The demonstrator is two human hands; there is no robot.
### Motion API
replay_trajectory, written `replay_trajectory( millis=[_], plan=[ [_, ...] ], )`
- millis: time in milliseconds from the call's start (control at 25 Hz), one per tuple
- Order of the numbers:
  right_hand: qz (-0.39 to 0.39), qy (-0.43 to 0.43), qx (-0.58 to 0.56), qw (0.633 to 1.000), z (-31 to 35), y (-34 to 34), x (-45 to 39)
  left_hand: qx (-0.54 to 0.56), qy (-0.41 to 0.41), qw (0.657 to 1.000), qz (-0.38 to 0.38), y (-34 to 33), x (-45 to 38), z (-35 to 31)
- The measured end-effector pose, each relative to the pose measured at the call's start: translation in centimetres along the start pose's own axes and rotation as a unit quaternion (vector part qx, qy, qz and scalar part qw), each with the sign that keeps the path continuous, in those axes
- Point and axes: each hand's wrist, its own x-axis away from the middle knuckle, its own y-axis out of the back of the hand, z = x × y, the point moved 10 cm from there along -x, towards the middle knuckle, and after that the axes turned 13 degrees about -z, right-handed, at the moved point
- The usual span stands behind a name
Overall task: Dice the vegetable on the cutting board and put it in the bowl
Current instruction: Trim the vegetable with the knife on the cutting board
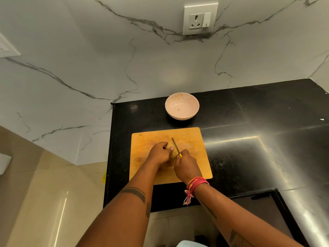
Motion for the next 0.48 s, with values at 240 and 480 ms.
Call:
replay_trajectory(
  millis=[240, 480],
  plan=[
    [0.011, -0.003, 0.025, 1.000, -0.2, 0.3, -0.2, 0.021, 0.006, 0.999, 0.045, -0.2, 0.6, -0.2],
    [-0.013, 0.028, 0.033, 0.999, 1.9, 1.4, -0.5, 0.079, -0.064, 0.993, -0.060, 2.3, -0.5, -2.1]
  ],
)
